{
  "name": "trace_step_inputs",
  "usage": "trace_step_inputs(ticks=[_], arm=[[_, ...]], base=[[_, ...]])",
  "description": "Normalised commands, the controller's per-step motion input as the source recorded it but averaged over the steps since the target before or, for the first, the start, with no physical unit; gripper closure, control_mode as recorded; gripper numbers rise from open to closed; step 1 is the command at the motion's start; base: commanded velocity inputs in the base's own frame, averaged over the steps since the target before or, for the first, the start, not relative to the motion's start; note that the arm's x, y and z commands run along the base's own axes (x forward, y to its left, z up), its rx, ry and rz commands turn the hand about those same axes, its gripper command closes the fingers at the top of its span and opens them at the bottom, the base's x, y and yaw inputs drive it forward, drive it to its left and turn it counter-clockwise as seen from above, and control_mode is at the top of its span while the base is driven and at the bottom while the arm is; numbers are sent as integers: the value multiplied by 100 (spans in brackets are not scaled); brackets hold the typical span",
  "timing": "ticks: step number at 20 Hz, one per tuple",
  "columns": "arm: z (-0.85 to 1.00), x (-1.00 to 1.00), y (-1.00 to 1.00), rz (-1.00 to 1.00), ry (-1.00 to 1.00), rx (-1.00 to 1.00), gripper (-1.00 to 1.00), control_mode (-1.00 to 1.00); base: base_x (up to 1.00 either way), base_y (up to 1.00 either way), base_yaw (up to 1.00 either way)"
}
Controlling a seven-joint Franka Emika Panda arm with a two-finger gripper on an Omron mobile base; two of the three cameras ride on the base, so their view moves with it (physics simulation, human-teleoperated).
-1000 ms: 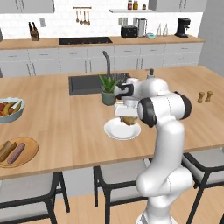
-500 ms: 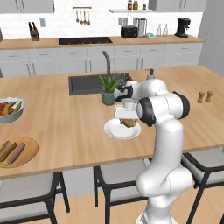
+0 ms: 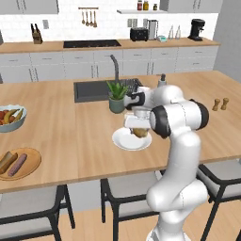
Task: Place one bun and one sausage from the bowl on each plate.
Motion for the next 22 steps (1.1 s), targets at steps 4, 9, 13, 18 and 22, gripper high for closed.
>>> trace_step_inputs(ticks=[4,9,13,18,22], arm=[[-23,-11,0,0,-2,0,100,-100],[-15,20,2,0,1,0,-100,-100],[12,5,0,0,15,0,-100,-100],[42,0,0,0,18,0,-100,-100],[54,-14,0,0,14,0,-100,-100]], base=[[0,0,0],[0,0,0],[0,0,0],[0,0,0],[0,0,0]])
